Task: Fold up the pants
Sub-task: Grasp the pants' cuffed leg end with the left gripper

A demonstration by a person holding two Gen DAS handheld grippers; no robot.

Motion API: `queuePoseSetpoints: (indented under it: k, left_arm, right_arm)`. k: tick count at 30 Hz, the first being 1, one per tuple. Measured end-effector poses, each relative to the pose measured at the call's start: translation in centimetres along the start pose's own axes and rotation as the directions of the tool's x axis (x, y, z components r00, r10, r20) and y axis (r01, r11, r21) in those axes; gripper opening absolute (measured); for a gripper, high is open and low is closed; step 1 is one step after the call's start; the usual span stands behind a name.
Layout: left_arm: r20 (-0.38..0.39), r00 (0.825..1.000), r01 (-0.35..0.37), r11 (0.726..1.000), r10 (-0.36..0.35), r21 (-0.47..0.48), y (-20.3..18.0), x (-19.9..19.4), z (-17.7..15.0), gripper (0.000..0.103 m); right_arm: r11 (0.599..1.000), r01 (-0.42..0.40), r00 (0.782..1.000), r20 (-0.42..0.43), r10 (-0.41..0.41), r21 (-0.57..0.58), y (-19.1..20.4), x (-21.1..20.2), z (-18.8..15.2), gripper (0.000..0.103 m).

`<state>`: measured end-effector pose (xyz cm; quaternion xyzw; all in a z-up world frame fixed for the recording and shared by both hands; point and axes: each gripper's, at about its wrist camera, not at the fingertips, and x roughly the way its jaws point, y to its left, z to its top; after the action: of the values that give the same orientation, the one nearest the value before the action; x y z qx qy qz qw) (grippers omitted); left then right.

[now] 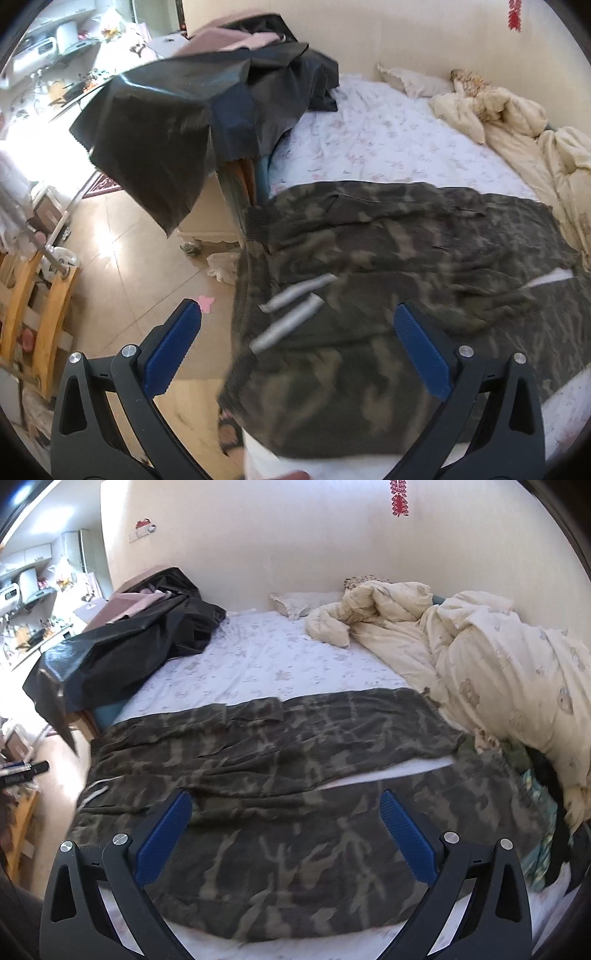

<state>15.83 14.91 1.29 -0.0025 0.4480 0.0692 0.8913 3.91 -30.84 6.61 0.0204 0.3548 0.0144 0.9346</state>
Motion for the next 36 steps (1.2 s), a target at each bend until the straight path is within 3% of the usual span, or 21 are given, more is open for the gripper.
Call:
queuePoseSetpoints:
  k: [3, 9, 13, 15, 17, 20, 24, 25, 26, 29, 32, 36]
  left_arm:
    - [-0.053, 0.998, -0.029, 1.0, 0.03, 0.008, 2.0, 5.0, 2.2, 0.103]
    - [-0.139, 0.988, 0.059, 0.995, -0.07, -0.081, 5.1, 14.3, 5.4, 0.103]
    - [-0.118, 0.992, 0.032, 0.999, -0.036, -0.034, 5.4, 17.7, 7.1, 0.102]
    - [-0.162, 0.985, 0.06, 0.998, -0.064, -0.031, 6.0, 20.4, 7.8, 0.088]
    - [-0.202, 0.976, 0.077, 0.997, -0.079, -0.021, 6.4, 22.2, 8.2, 0.079]
    - [-0.219, 0.974, 0.067, 0.997, -0.06, 0.028, 6.6, 24.6, 8.7, 0.079]
    - [-0.233, 0.968, 0.114, 0.991, -0.097, 0.062, 6.5, 26.4, 8.9, 0.078]
    - [-0.23, 0.967, 0.132, 0.989, -0.113, 0.07, 6.4, 26.5, 8.9, 0.074]
    - [-0.226, 0.964, 0.156, 0.985, -0.136, 0.071, 6.1, 26.5, 8.8, 0.063]
    - [-0.217, 0.972, 0.114, 0.991, -0.096, 0.07, 5.7, 26.1, 8.5, 0.045]
    - [-0.189, 0.98, 0.078, 0.994, -0.062, 0.079, 5.6, 24.8, 8.3, 0.035]
    - [-0.124, 0.992, 0.03, 0.988, -0.011, 0.154, 4.6, 21.3, 8.3, 0.031]
  right_arm:
    - [1.0, 0.028, 0.999, -0.024, -0.028, 0.002, -1.0, 2.0, 1.1, 0.103]
    - [1.0, 0.019, 0.996, -0.083, -0.018, 0.009, -2.1, 6.6, 2.0, 0.103]
    - [1.0, 0.03, 0.991, -0.134, -0.029, 0.0, -2.2, 10.4, 2.1, 0.103]
    - [0.999, 0.041, 0.987, -0.153, -0.042, -0.006, -2.2, 11.9, 2.0, 0.103]
    - [0.999, 0.044, 0.986, -0.164, -0.044, -0.007, -2.2, 13.3, 2.1, 0.103]
    - [0.999, 0.051, 0.985, -0.164, -0.048, 0.014, -2.4, 14.8, 2.1, 0.103]
    - [0.997, 0.041, 0.982, -0.185, -0.028, 0.069, -2.8, 16.4, 1.5, 0.103]
    - [0.997, 0.041, 0.982, -0.188, -0.028, 0.07, -2.7, 16.6, 1.4, 0.103]
    - [0.997, 0.051, 0.981, -0.191, -0.038, 0.062, -2.6, 16.8, 1.4, 0.103]
    - [0.997, 0.081, 0.98, -0.186, -0.076, 0.02, -2.2, 16.9, 1.0, 0.103]
    - [0.996, 0.086, 0.979, -0.183, -0.084, -0.002, -2.0, 16.9, 0.8, 0.103]
    - [0.995, 0.093, 0.982, -0.162, -0.097, -0.033, -1.7, 16.2, 0.8, 0.103]
